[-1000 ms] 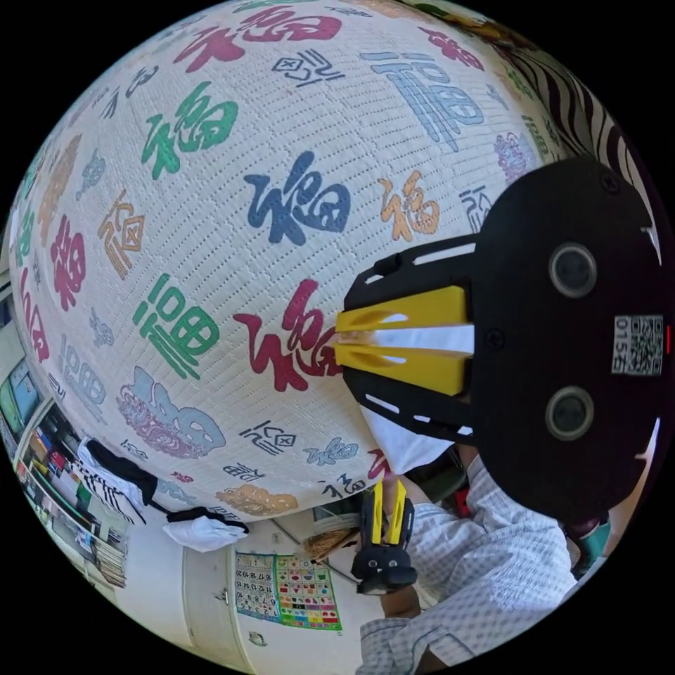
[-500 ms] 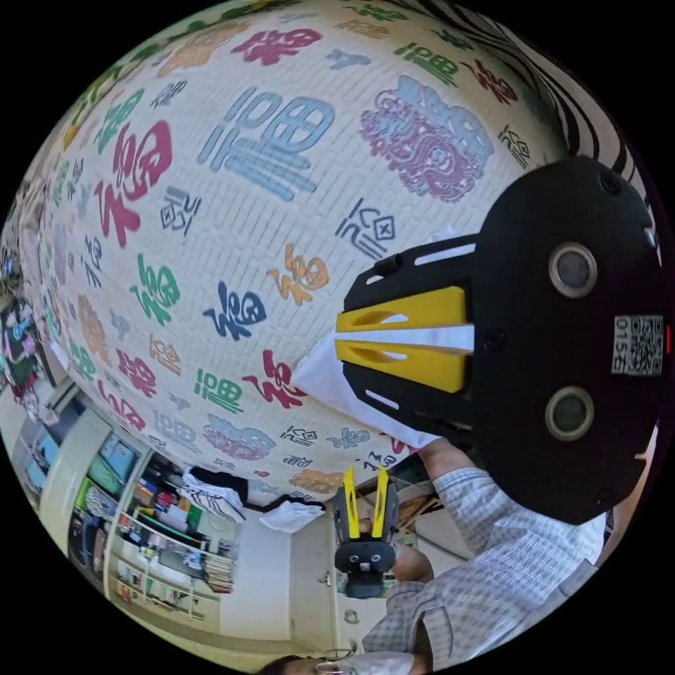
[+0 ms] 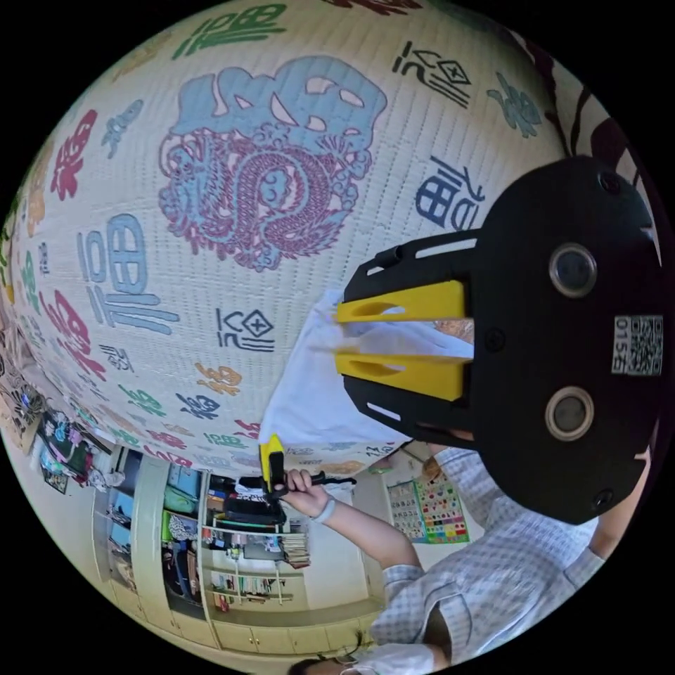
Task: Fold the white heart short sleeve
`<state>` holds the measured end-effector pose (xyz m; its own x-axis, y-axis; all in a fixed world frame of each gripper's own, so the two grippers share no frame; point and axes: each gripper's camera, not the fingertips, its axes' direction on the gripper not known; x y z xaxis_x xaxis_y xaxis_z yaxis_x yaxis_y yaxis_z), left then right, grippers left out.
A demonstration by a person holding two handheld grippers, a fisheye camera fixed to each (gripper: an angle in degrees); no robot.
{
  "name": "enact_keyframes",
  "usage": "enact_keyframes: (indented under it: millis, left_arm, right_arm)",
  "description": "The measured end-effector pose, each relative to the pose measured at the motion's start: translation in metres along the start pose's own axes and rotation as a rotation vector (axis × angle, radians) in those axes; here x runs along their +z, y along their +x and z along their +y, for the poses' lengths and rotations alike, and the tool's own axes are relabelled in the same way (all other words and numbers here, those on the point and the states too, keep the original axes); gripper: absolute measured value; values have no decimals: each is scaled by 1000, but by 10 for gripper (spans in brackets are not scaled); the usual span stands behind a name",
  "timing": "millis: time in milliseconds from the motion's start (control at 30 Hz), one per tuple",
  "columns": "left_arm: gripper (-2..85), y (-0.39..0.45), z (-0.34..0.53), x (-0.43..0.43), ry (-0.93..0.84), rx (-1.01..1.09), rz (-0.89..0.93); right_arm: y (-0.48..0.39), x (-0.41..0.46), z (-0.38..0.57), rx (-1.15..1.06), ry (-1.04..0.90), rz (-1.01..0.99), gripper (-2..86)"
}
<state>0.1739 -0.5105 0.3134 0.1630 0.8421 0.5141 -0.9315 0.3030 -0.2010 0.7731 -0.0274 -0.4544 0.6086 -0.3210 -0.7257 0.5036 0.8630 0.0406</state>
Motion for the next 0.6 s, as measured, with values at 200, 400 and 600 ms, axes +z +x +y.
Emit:
enact_keyframes:
  millis: [200, 400, 600]
  left_arm:
    - [31, -26, -8, 0, -38, 6, 14]
    - [64, -45, -5, -15, -8, 21, 61]
    - [112, -83, 15, -49, 59, 37, 159]
  right_arm:
    - [40, -1, 20, -22, 64, -16, 9]
    - [77, -25, 55, -22, 173, -147, 22]
    - [114, -46, 91, -104, 199, -217, 92]
